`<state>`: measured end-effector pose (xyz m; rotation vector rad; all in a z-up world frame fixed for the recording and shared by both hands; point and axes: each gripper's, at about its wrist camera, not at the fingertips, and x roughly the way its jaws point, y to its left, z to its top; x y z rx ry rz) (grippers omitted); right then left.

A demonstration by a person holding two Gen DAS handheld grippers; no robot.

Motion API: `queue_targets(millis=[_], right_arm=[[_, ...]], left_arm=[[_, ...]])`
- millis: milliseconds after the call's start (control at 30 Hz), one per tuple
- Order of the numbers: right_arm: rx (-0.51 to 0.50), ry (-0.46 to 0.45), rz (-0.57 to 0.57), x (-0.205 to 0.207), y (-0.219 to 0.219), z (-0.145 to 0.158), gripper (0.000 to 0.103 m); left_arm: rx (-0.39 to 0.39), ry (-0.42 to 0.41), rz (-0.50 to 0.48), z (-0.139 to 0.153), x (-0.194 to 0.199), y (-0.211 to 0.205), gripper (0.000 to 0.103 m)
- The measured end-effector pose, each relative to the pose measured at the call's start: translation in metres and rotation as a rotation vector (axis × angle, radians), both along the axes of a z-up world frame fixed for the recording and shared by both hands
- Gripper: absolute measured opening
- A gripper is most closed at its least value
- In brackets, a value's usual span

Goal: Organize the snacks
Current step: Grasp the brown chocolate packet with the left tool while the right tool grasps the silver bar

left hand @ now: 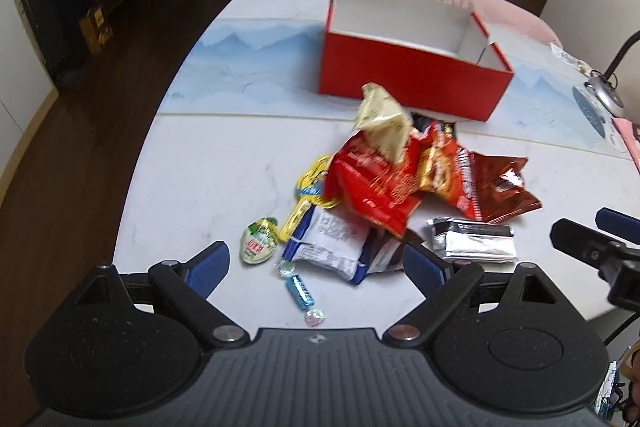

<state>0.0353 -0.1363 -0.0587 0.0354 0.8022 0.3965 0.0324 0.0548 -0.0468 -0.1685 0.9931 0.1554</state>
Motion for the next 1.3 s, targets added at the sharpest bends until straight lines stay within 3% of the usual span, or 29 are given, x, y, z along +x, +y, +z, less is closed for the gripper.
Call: queue_targets(millis=[133,233,433,633,900,1200,1300], right_arm=[[-0.032,0.023,0.065,0.009,0.005,-0.014,0.092],[-0.094,0.025,0.145,0.014,0.011,-0.029,0.091],[-0.237,0.048,0.385,0.042,0.019,-0.067,0.086],[-0.360,0.096,0.500,0.073,0.028,-0.100,0.083],[-0.382,0.138,0.633,0.090,0.036,-0.114,0.080],[-0.389,0.172,0.660,0.084,0.033,-0.118,0.058],[-0.387,0.186,0.664,0.070,0.029,-0.119,0.055]], left_arm=[[-0.016,0.008,-0.044,-0.011,0.004,0.003,0.094],[0.007,0.006,-0.113,-0.021,0.010,-0.009,0.094],[-0.035,0.052,-0.190,-0.048,0.029,-0.031,0.092],[-0.005,0.082,-0.229,-0.065,0.041,-0.051,0.092],[-0.005,0.106,-0.225,-0.079,0.050,-0.053,0.091],[-0.033,0.120,-0.222,-0.088,0.056,-0.054,0.075],[-0.030,0.127,-0.229,-0.091,0.059,-0.056,0.072]])
